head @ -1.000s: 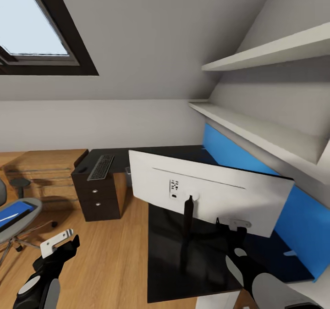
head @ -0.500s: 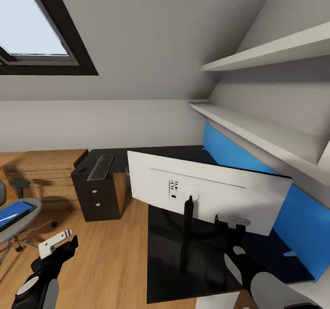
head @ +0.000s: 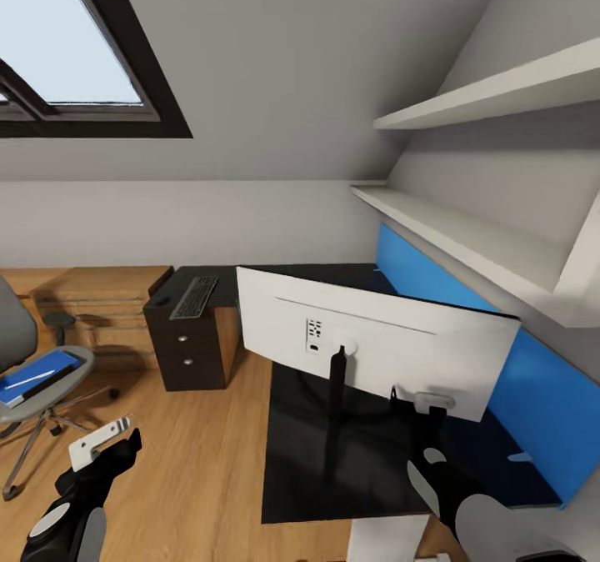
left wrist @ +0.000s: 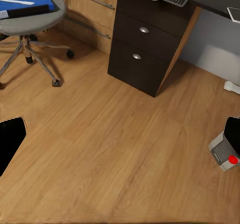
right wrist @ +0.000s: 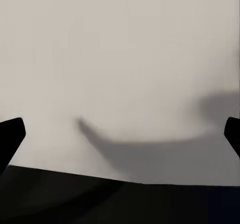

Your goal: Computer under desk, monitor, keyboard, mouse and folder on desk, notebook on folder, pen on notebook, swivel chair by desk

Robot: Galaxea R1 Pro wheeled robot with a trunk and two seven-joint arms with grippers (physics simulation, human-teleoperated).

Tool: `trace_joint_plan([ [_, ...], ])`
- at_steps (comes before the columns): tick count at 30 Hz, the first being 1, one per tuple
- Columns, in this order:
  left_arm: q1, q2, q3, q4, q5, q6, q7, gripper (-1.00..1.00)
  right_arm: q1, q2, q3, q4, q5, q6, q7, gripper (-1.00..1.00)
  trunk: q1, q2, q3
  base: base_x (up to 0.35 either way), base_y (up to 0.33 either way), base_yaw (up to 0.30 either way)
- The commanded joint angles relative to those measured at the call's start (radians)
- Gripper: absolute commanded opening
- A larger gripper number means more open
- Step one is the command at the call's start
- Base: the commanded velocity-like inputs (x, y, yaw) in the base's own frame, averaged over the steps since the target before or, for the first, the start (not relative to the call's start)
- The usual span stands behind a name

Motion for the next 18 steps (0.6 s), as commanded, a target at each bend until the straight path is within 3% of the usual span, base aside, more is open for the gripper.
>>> trace_joint_plan([
  [1, -0.001, -0.001, 0.000, -0.001, 0.011, 0.004, 0.005, 1.00, 0.000, -0.001, 0.009, 0.000, -0.010, -0.003, -0.004, 1.00, 0.000, -0.001, -0.001, -0.162, -0.229, 0.273],
  [12, -0.001, -0.001, -0.001, -0.001, 0.011, 0.004, 0.006, 1.00, 0.000, -0.001, 0.009, 0.000, -0.010, -0.003, -0.004, 1.00, 0.000, -0.001, -0.004, -0.041, -0.156, 0.264],
  [18, -0.001, -0.001, -0.003, -0.001, 0.011, 0.004, 0.006, 1.00, 0.000, -0.001, 0.010, 0.000, -0.010, -0.004, -0.004, 1.00, 0.000, -0.001, -0.004, -0.001, -0.012, 0.043],
])
